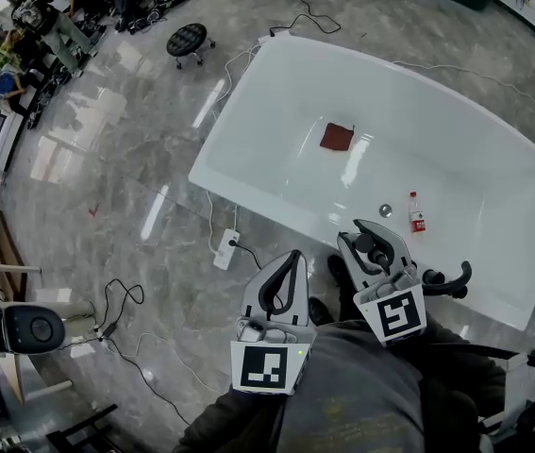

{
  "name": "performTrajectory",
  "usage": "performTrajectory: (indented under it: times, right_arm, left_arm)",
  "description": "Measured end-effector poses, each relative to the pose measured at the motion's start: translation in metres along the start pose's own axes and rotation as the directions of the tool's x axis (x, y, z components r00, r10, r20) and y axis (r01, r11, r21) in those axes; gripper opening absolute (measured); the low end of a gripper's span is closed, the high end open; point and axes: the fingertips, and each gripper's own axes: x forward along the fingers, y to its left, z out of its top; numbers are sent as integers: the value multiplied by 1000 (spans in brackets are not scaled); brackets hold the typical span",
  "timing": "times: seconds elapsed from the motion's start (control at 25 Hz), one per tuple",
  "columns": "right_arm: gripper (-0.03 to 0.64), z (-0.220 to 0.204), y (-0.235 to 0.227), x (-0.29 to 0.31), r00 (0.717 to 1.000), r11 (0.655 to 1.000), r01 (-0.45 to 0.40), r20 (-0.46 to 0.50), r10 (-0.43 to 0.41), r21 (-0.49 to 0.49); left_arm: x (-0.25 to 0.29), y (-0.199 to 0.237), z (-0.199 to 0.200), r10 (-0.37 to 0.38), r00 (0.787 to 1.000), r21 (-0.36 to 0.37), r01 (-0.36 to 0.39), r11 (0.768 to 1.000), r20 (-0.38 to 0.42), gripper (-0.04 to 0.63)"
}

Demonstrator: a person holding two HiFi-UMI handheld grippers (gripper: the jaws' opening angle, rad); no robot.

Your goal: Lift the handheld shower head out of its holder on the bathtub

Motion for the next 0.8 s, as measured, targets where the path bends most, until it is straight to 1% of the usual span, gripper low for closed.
performTrajectory:
  times: [0.48, 0.64, 0.8]
  right_arm:
    - [120, 40, 8, -25, 996, 1000, 19, 89, -19, -1]
    - [120, 49, 17, -32, 992, 1000, 27, 125, -26, -11]
    - [120, 66, 22, -42, 988, 999, 36, 150, -33, -14]
  left_arm:
    - [-24, -11, 18, -20, 997, 34, 18, 999, 78, 2]
    - [-34, -9, 18, -27, 994, 48, 22, 999, 108, 2]
    - [-45, -14, 29, -35, 990, 58, 27, 998, 133, 2]
